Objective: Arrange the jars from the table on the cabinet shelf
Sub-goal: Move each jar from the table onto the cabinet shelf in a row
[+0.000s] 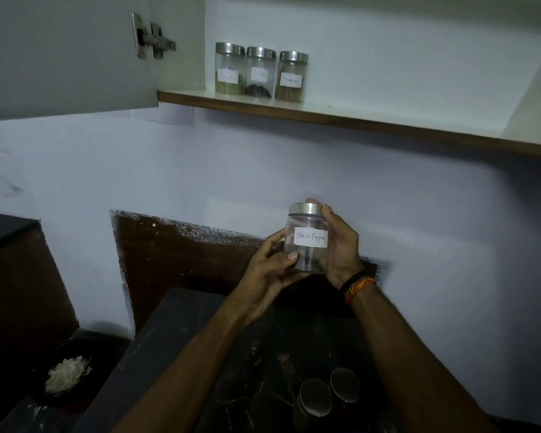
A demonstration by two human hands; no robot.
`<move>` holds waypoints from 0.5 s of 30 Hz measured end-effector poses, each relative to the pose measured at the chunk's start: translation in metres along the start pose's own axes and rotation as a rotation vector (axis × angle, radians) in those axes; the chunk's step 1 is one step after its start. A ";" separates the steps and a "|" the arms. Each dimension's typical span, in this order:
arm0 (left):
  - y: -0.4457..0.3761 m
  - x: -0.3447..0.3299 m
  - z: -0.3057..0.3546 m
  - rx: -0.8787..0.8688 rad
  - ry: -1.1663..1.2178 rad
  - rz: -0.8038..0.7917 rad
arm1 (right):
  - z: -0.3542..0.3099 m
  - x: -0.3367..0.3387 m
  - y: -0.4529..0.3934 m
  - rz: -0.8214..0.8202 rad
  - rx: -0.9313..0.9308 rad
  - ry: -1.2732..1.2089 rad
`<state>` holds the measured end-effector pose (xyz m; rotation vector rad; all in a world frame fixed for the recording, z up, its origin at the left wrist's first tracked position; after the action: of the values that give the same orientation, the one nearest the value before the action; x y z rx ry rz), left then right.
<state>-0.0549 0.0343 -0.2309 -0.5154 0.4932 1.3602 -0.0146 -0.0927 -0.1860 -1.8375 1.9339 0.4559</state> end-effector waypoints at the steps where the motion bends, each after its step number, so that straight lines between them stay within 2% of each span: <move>1: -0.004 -0.008 0.008 -0.014 -0.010 -0.012 | -0.013 -0.005 -0.002 -0.007 0.025 -0.002; 15: -0.047 -0.104 0.099 -0.183 -0.076 -0.240 | -0.157 -0.062 -0.010 -0.113 0.314 0.092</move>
<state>-0.0199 0.0072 -0.0865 -0.6482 0.2367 1.1948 -0.0159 -0.1212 -0.0197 -1.7732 1.8259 0.0279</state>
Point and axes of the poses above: each hand's wrist, its own y-axis away from the middle knuckle, its own x-axis out of the back of the hand, z = x × y, the point moved 6 cm from there along -y, towards the middle knuckle, and after that the axes turned 12 degrees about z, right-handed, at the moved point
